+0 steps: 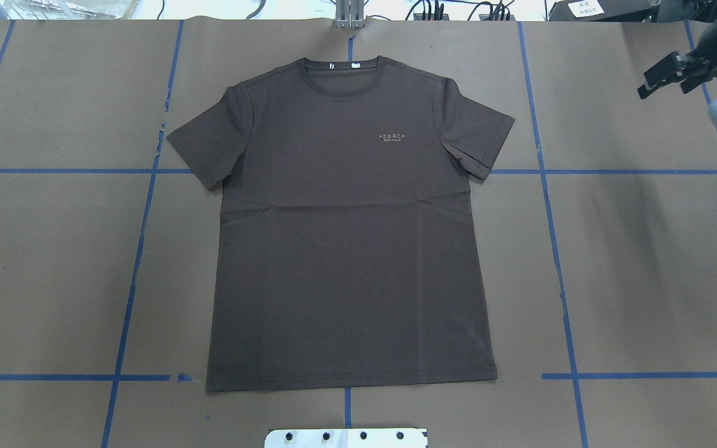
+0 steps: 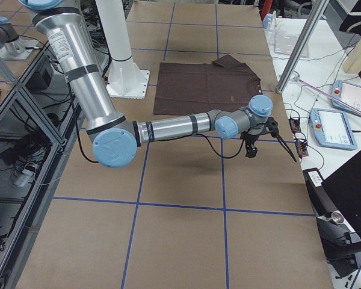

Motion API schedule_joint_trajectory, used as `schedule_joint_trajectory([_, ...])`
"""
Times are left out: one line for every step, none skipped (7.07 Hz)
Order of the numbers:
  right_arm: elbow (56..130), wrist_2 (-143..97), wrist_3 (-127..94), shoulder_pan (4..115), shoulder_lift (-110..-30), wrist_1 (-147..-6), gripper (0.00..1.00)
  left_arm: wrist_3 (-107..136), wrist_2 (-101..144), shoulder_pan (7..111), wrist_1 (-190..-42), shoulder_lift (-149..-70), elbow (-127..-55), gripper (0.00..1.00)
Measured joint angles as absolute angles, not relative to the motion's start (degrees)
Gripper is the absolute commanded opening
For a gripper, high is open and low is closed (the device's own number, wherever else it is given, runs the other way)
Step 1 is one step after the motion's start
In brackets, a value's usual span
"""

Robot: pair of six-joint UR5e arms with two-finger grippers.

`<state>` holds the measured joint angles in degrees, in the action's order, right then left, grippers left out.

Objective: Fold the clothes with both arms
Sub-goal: 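Move the right gripper toward the sleeve nearest it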

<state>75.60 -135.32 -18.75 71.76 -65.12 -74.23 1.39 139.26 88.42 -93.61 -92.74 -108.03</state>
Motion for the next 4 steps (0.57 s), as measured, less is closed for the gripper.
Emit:
schedule_joint_trajectory([73.9,-134.1,-21.1,69.2,-62.0,-73.8,1.00,1.4,138.7,87.9,-96.3,-92.9,-107.0,1.00])
schedule_joint_trajectory([72.3,-131.9,-25.3,66.5,-58.8,-72.7,1.00,1.5,137.3,86.2,-98.4,-94.2,-104.5,1.00])
schedule_joint_trajectory([70.2,-127.8,-32.0,63.0,-56.1,-68.8,1.00,1.7,135.4,84.0,-99.3,-95.9,-102.0,1.00])
schedule_joint_trajectory([66.5,-123.2,-37.8,59.4,-53.8,-63.2,1.00,1.7,134.4,82.8,-100.7,-96.7,-100.7,1.00])
